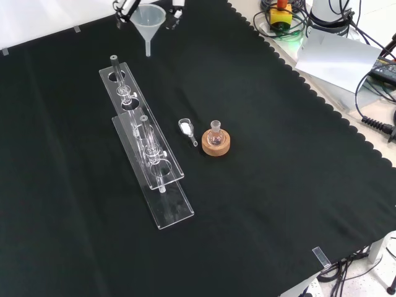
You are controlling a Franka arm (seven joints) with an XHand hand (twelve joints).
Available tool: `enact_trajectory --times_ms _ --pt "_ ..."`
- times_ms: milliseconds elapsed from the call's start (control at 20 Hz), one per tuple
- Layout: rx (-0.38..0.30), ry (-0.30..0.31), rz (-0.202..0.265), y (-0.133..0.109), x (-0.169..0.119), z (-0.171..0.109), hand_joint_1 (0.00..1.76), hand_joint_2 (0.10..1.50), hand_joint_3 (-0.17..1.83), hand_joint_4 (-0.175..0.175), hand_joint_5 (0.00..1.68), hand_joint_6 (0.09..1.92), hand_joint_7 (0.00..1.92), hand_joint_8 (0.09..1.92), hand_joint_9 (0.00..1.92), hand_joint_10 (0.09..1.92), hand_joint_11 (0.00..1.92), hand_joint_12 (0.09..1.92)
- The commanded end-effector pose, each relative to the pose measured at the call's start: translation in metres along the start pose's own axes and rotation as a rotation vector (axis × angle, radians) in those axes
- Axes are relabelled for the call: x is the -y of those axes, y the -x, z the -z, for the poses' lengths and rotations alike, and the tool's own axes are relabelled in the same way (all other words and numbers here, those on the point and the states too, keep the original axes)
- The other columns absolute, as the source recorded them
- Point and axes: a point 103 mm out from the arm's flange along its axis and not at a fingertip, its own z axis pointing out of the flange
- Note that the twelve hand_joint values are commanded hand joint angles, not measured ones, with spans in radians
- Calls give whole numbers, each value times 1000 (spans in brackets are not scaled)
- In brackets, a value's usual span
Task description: Place the funnel on the round-bottom flask.
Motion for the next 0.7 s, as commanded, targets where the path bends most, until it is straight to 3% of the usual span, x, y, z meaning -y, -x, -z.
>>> enact_trajectory --times_ms 50,350,700 --pt "3 20 -9 -38 45 -5 868 706 687 -3 537 629 505 755 974 689 362 1373" --pt "-5 4 -11 -64 70 -21 863 706 693 -4 533 630 504 754 970 689 390 1381" --pt "28 -8 41 -101 75 -35 863 703 699 -4 535 634 508 756 971 688 413 1379"
